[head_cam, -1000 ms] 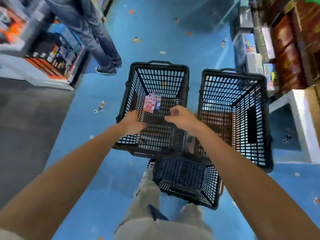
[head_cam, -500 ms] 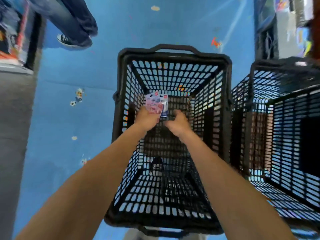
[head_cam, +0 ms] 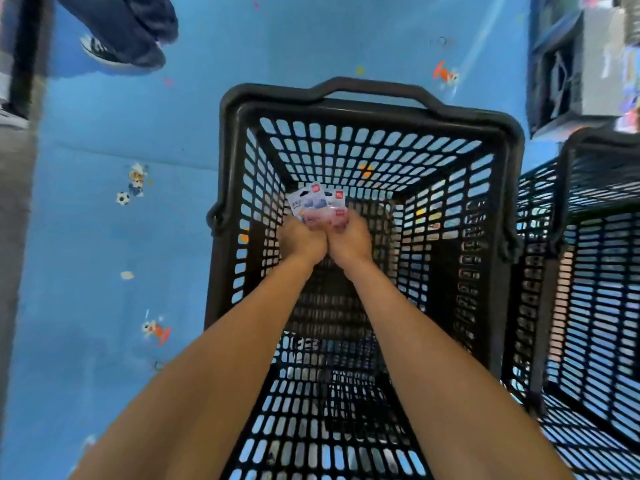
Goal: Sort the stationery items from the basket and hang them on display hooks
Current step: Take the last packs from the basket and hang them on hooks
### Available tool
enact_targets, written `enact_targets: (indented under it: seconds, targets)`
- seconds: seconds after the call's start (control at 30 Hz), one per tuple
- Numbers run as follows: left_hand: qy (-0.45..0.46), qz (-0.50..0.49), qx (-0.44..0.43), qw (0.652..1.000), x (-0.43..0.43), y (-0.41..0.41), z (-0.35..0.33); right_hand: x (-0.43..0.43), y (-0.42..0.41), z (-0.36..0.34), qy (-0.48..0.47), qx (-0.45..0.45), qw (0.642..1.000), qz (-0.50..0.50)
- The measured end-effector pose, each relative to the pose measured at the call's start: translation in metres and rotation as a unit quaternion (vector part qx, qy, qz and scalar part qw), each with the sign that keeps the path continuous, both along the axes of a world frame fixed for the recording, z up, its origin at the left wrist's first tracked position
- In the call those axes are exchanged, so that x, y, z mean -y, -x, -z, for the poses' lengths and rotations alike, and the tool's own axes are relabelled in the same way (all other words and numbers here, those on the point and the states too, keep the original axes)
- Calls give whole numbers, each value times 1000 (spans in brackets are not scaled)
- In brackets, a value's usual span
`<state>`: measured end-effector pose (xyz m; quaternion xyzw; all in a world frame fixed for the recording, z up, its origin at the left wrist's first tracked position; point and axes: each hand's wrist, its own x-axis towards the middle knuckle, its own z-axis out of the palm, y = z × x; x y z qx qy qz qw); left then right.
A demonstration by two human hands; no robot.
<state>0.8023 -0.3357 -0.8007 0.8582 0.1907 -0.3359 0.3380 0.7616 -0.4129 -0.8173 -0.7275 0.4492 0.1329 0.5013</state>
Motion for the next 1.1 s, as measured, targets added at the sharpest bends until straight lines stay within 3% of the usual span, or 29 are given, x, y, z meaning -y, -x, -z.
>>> enact_targets:
  seconds: [0.27,0.6,0.8,1.1]
  targets:
    - [6,-52,13,999,1,-5,11,4,-12,11,26,-24,999,32]
    - [42,-36,-3,998,2,0,15,19,-10,11,-118,-31,985,119]
    - [76,-106,-16,991,-2,2,13,13,1,8,-220,6,956,197]
    - [135,-199,-108,965,-1,9,4,8,33,-9,-258,39,940,219]
